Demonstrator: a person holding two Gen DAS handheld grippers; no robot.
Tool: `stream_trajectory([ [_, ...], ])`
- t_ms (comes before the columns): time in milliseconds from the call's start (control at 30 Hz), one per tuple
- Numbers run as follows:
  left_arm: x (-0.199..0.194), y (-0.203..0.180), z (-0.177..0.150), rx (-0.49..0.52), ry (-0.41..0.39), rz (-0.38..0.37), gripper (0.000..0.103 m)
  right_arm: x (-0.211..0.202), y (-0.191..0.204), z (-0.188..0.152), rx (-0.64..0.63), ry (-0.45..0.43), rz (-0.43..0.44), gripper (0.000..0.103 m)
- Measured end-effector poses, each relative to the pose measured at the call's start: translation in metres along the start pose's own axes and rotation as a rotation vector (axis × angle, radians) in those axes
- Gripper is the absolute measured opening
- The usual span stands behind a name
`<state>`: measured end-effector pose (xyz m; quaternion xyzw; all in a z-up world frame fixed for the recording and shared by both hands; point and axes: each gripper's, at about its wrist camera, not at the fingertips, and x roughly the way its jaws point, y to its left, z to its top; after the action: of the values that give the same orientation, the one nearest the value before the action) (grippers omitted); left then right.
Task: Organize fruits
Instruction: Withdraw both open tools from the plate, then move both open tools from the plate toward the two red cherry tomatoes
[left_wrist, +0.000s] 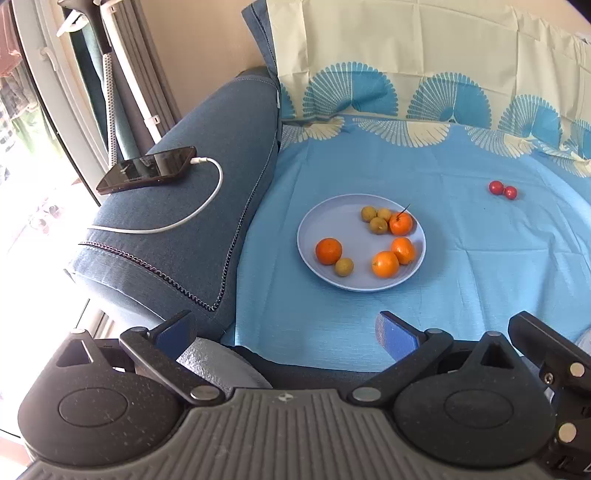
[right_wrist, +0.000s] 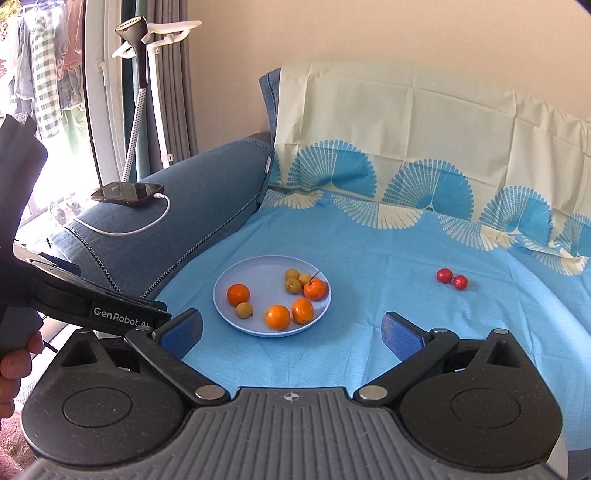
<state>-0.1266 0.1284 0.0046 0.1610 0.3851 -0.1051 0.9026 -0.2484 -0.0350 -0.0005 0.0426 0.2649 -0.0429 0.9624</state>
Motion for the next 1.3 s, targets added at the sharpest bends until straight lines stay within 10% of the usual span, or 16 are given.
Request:
stream_trajectory([
  [1300,0.011,-0.007,0.003,0.034,0.032,0.005,0.103,0.007,-0.004,-0.002,0.031,0.010,-0.003,0.102],
])
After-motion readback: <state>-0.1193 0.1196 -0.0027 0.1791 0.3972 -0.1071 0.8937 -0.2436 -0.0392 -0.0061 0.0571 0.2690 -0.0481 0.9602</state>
